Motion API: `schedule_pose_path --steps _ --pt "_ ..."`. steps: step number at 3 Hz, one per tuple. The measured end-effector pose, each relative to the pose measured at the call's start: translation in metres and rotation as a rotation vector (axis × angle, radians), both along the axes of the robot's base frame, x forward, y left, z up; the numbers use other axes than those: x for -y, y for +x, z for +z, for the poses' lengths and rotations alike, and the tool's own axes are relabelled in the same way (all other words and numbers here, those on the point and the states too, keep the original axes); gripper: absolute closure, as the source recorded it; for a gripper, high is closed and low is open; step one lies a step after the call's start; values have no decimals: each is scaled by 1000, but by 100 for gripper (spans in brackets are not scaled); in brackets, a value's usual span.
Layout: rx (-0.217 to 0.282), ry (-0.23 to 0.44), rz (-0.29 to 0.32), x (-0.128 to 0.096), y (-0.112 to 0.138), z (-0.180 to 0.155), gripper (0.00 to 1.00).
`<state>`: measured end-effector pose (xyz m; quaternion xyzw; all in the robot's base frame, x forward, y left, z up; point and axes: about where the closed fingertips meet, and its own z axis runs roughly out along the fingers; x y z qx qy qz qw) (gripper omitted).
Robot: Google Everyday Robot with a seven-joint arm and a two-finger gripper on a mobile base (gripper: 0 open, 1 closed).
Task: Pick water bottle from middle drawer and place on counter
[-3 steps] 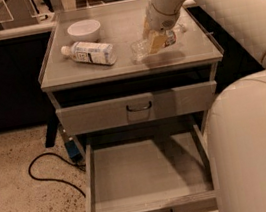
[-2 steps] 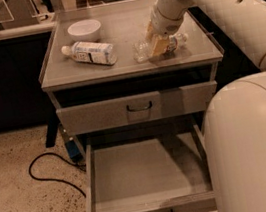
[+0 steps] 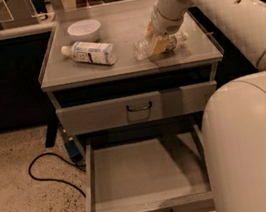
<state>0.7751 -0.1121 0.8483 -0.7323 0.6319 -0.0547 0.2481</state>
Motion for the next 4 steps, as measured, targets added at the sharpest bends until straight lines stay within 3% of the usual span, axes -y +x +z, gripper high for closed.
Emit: schedule_pose_path --steps 3,4 --pt "0 0 0 0 0 0 11" --pt "0 0 0 0 0 0 0"
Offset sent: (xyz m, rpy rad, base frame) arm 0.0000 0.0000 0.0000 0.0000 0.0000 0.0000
